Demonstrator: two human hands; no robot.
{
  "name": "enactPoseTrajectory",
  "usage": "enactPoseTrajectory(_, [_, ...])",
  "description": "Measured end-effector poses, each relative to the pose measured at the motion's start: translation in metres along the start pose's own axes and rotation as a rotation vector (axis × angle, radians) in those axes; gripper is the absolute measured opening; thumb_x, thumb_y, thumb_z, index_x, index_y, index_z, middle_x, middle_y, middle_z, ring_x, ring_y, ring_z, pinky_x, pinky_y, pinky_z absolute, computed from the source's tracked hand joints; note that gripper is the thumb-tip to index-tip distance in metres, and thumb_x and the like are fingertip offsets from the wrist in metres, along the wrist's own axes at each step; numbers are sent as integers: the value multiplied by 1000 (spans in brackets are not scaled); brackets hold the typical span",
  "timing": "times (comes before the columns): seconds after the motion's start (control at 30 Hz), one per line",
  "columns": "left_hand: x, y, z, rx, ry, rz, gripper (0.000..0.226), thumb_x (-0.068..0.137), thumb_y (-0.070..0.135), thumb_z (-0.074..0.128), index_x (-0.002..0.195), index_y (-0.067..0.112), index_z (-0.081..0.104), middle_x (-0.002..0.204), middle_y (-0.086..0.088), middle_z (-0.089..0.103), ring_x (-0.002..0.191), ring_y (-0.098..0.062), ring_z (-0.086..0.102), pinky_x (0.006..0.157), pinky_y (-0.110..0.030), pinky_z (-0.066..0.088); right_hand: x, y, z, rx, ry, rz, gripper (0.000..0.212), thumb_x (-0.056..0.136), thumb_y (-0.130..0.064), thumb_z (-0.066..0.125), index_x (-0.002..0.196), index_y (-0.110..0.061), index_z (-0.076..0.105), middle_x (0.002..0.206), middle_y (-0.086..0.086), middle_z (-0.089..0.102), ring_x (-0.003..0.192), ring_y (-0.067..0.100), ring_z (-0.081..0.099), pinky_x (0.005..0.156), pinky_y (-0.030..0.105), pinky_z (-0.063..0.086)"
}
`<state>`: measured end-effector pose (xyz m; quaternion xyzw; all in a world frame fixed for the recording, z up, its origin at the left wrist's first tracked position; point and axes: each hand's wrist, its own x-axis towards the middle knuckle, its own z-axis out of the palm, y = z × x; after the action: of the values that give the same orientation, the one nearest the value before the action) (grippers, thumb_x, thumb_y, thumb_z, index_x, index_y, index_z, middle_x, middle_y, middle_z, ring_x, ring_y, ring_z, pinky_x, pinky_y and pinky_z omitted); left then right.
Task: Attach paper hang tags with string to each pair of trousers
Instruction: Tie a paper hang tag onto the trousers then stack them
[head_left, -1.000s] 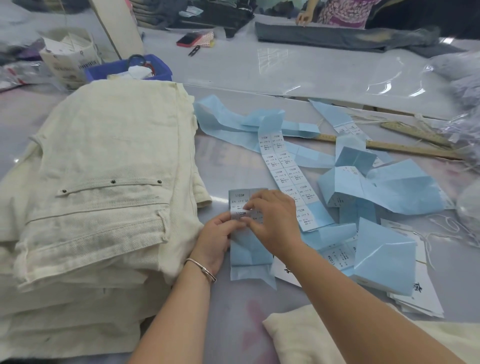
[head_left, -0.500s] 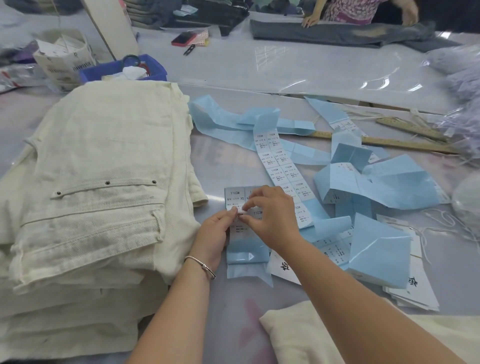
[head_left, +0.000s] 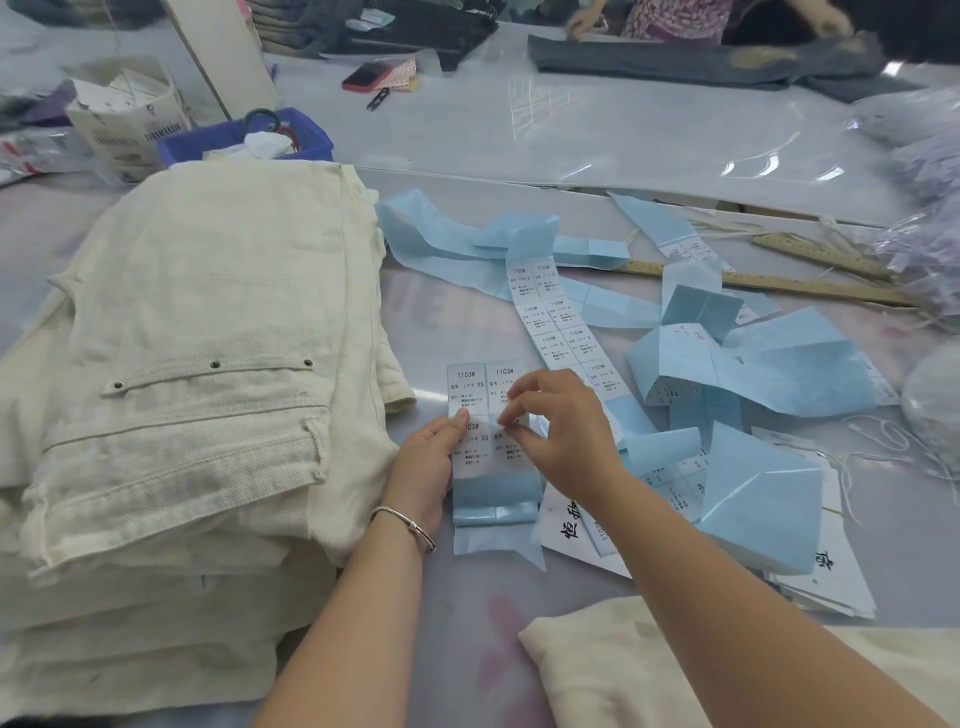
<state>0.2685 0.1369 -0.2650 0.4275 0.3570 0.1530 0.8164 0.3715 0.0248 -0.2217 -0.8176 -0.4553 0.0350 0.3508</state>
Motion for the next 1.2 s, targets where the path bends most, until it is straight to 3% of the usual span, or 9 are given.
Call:
enactPoseTrajectory(0.13, [0,1,-1,2,35,-18,27,98,18,53,111,-1,67,109,-21,70,96,-31,66,92,-45,51,-26,-10,-19,-22,37,-96,9,76,-5,78,75,-12,74,102,2,69,102,26,58,88,45,45])
enactPoseTrajectory(0.3, [4,-1,4,39,141,-30,17,96,19,59,87,11,71,85,-8,74,66,-16,69,61,-27,58,-85,-8,-59,277,177,44,14,74,-2,76,75,-16,72,98,-8,70,102,13,62,91,23,44])
enactPoseTrajectory(0.37, [3,-1,9,119,192,-8,13,95,20,60,87,15,69,91,-9,73,70,-17,69,66,-30,58,-105,0,-74,411,246,204,26,74,6,76,76,-19,71,87,-8,72,93,8,65,88,19,45])
enactPoseTrajectory(0.6, [-43,4,32,1214,486,651,55,81,9,68,134,12,52,122,-16,51,114,-36,47,97,-43,41,-154,24,-118,731,344,505,37,79,13,64,82,-23,72,82,4,72,81,18,66,82,32,52])
enactPoseTrajectory(0.67, [-68,10,56,1197,391,737,41,81,11,72,121,13,64,121,-12,53,115,-34,48,98,-42,40,-169,30,-130,727,334,538,38,80,14,62,84,-22,73,86,5,72,85,24,66,83,34,52])
enactPoseTrajectory(0.77, [-112,7,105,1077,-97,639,20,82,34,75,102,28,72,109,8,61,110,-14,55,97,-34,43,-191,36,-147,713,325,545,33,80,14,62,85,-17,74,86,5,73,84,22,66,81,30,51])
enactPoseTrajectory(0.87, [-148,-20,153,1217,-415,488,33,75,54,74,102,38,66,108,21,57,110,2,49,95,-20,37,-211,39,-167,661,295,479,33,80,13,63,85,-18,74,84,1,73,80,16,67,78,26,52])
enactPoseTrajectory(1.0, [-177,-57,201,1137,-403,520,14,78,27,79,85,27,67,103,10,63,102,-2,55,89,-21,41,-228,52,-204,659,286,413,31,80,12,63,85,-16,73,83,0,74,78,17,67,77,25,52])
enactPoseTrajectory(1.2, [-195,-73,230,1015,-276,463,28,76,7,79,65,29,64,99,10,64,93,-6,61,88,-29,48,-240,88,-231,797,175,408,38,81,13,61,94,-20,74,88,2,74,79,24,68,74,24,54])
